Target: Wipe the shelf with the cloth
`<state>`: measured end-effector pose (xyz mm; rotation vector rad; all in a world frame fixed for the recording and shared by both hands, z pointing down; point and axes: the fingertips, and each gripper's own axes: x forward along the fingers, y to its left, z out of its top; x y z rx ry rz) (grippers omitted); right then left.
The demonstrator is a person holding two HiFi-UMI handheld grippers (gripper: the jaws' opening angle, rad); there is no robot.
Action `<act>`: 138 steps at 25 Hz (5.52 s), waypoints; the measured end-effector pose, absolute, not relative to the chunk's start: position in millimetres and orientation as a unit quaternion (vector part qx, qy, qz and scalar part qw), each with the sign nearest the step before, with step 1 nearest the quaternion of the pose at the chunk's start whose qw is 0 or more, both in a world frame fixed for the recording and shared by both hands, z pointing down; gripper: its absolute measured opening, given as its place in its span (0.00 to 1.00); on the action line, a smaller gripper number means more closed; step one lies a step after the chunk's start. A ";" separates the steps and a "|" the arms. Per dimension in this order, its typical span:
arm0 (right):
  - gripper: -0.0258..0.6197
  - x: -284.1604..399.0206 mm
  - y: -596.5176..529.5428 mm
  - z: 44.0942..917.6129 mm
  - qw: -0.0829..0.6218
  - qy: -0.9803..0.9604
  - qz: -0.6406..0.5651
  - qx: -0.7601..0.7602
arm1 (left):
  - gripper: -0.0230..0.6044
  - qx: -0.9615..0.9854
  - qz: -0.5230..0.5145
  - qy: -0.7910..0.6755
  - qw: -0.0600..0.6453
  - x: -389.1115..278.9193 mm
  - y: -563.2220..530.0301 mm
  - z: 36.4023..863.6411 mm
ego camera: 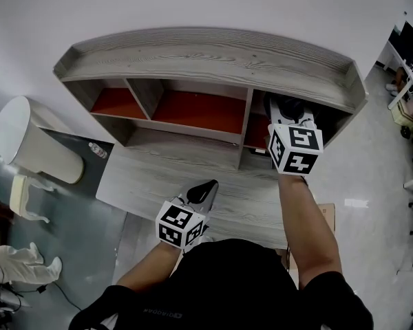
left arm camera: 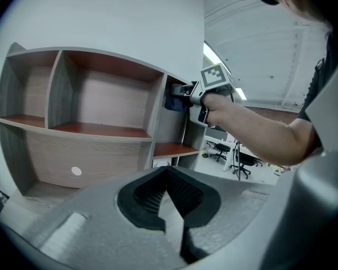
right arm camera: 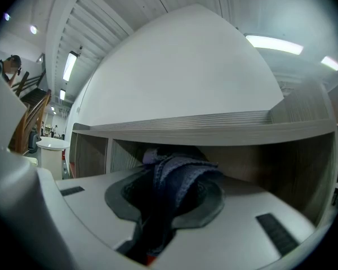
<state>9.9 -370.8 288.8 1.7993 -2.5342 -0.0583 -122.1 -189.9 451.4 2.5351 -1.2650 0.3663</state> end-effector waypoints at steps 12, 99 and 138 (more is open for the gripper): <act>0.19 -28.6 -373.4 285.9 0.026 -0.832 -0.044 0.552 | 0.05 0.872 0.126 -0.451 0.145 -135.8 -194.4 452.2; 0.19 45.3 -399.5 383.3 0.057 -0.797 -0.050 0.599 | 0.05 0.874 0.136 -0.439 0.160 -119.6 -199.6 464.3; 0.20 -16.4 -435.1 460.8 0.156 -0.833 -0.009 0.530 | 0.05 0.854 0.127 -0.470 0.182 -140.3 -190.4 471.5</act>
